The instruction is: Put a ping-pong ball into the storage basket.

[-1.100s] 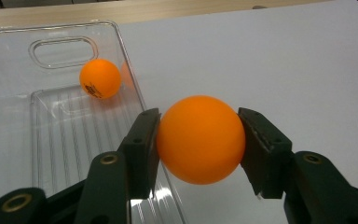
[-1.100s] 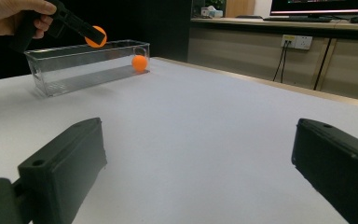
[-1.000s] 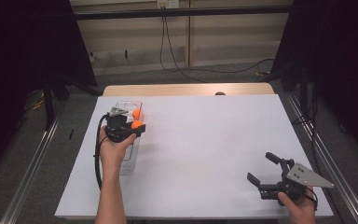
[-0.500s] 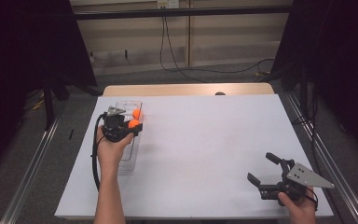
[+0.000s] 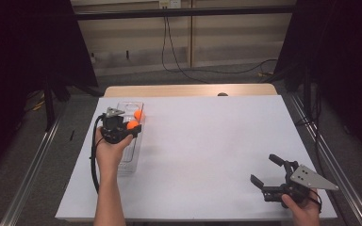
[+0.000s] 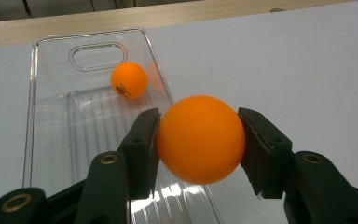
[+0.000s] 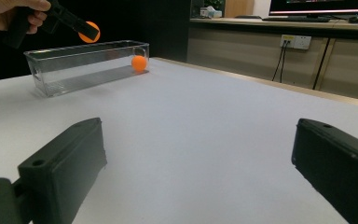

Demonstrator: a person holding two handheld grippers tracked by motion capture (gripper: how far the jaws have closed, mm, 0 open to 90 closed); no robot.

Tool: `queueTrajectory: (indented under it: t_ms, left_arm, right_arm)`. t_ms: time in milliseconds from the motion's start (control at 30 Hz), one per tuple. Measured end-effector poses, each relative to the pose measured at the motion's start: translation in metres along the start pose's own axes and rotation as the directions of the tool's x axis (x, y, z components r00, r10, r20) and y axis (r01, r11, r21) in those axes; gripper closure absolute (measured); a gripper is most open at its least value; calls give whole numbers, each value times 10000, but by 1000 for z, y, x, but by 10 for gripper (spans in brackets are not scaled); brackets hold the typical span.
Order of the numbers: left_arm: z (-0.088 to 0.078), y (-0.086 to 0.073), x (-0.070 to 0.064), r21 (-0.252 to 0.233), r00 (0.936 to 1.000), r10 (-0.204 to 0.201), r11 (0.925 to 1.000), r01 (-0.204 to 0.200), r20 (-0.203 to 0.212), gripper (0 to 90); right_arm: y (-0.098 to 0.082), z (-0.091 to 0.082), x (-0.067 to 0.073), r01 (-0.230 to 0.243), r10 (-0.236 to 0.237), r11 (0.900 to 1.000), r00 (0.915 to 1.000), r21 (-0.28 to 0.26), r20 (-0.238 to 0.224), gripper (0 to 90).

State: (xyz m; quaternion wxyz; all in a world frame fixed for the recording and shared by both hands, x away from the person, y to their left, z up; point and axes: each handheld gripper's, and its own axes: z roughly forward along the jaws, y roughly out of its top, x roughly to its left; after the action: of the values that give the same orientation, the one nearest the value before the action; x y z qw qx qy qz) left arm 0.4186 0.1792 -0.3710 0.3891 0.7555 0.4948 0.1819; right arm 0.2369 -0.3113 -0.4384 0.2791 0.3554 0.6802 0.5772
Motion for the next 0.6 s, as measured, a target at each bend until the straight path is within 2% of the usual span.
queueTrajectory:
  t_ms: [133,200,233,600]
  left_arm:
    - [-4,-1,3,-25,9998,-45,10000,45,-189,509]
    - [-5,-1,5,-44,9999,-58,10000,58,-141,509]
    - [-5,-2,6,-118,9997,-187,9998,186,-152,510]
    - [-6,-5,11,-83,9994,-171,9998,169,-304,510]
  right_arm:
    - [0,0,0,-25,25,10000,10000,-16,5,24]
    - [0,0,0,-22,22,10000,10000,-5,9,24]
    - [0,0,0,1,-1,10000,10000,1,5,24]
    - [0,0,0,-22,22,10000,10000,14,-2,24]
